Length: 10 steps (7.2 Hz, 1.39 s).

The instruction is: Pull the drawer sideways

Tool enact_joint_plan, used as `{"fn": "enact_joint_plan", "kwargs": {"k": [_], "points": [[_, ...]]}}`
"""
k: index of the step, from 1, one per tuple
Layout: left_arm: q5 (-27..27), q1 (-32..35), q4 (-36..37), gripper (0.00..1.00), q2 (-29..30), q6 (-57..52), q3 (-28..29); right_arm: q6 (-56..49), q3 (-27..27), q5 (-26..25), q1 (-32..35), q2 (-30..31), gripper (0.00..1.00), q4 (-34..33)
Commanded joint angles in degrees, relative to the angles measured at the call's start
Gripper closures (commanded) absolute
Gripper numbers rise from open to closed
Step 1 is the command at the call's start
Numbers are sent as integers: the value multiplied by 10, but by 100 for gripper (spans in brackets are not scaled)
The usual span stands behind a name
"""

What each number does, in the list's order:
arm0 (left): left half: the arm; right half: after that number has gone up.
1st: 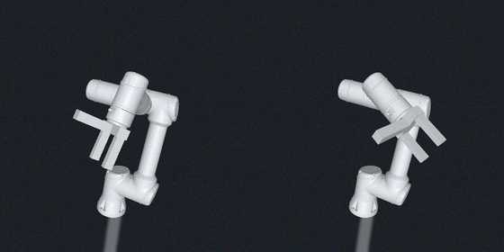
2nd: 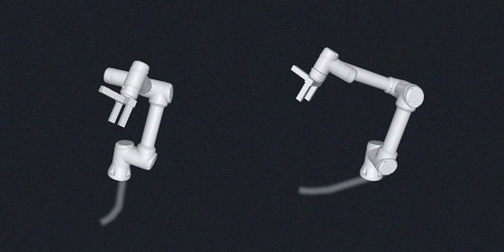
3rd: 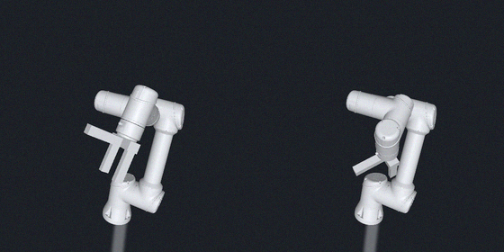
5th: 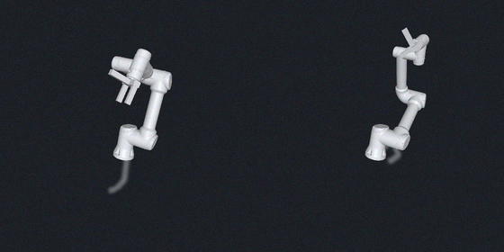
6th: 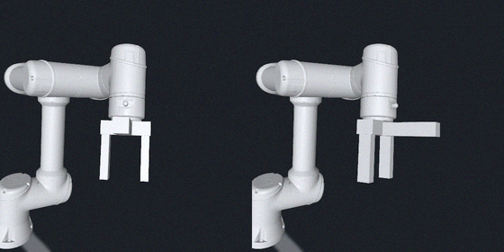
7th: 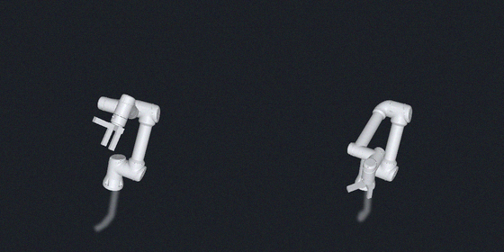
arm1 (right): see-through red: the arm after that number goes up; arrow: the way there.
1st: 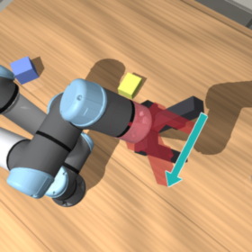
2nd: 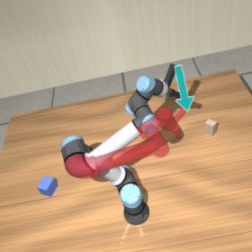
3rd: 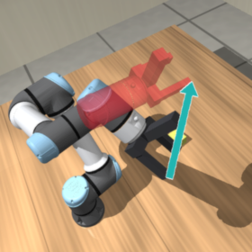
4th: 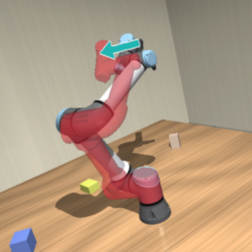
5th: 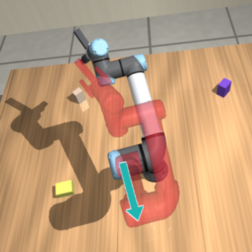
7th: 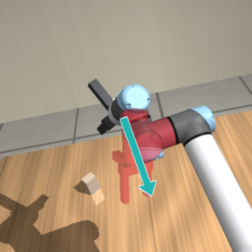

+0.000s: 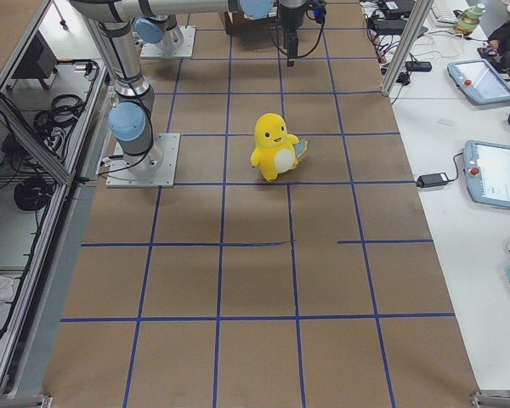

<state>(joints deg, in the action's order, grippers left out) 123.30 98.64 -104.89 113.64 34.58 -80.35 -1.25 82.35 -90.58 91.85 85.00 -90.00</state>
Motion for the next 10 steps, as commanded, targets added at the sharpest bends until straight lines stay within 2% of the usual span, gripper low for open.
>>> {"fn": "enact_joint_plan", "kwargs": {"k": [1, 2, 3, 4, 5, 6, 9, 10], "points": [[-84, 1, 3, 0, -41, -71, 57, 0, 0, 1, 0, 0, 0, 0], [-130, -1, 48, 0, -47, -72, 58, 0, 0, 0, 0, 0, 0, 0], [-202, -8, 72, 0, -61, -115, 59, 0, 0, 1, 0, 0, 0, 0], [-212, -19, 109, 0, -81, -203, 59, 0, 0, 0, 0, 0, 0, 0], [-242, -47, 108, 0, -101, -217, 56, 0, 0, 0, 0, 0, 0, 0], [-303, -74, 108, 0, -123, -249, 57, 0, 0, 1, 0, 0, 0, 0], [-309, -102, 70, 0, -196, -392, 41, 0, 0, 1, 0, 0, 0, 0], [-310, -101, 69, 0, -210, -398, 14, 0, 0, 1, 0, 0, 0, 0]]}}
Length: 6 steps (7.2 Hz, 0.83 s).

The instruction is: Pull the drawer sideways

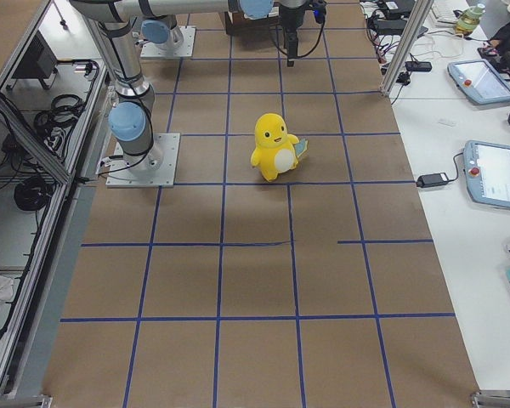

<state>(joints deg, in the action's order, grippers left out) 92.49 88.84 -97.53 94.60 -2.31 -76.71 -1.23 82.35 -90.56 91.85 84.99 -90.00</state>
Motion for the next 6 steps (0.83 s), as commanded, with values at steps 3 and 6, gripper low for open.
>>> {"fn": "enact_joint_plan", "kwargs": {"k": [3, 6], "points": [[-3, -10, 16, 0, -36, -38, -49, 0, 0, 0, 0, 0, 0, 0], [-23, -19, 24, 0, -35, -12, -56, 0, 0, 0, 0, 0, 0, 0]]}}
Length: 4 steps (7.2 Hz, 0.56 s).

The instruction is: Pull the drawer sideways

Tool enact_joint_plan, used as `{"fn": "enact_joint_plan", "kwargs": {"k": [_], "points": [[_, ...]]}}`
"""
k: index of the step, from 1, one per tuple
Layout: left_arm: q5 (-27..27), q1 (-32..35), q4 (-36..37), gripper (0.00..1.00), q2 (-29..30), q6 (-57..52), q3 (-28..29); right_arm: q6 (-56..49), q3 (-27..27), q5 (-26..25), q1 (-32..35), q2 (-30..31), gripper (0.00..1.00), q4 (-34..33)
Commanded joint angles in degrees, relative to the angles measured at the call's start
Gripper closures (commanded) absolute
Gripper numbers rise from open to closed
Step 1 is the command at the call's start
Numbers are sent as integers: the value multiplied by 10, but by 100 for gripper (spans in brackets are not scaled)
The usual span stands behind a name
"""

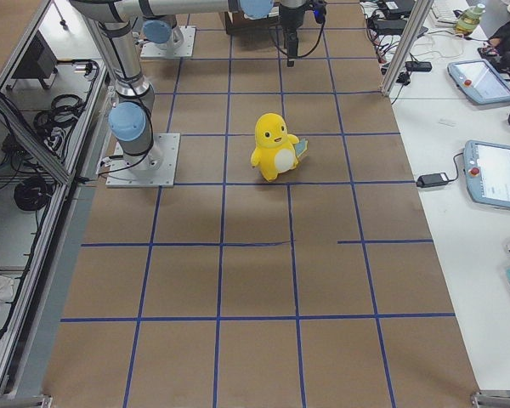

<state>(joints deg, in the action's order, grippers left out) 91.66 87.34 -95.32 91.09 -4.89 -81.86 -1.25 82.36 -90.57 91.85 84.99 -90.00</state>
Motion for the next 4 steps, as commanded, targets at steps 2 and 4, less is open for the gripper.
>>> {"fn": "enact_joint_plan", "kwargs": {"k": [2, 4], "points": [[-19, -6, 3, 0, 0, 23, -8, 0, 0, 0, 0, 0, 0, 0], [-21, -7, 2, 0, 0, 21, -8, 0, 0, 0, 0, 0, 0, 0]]}}
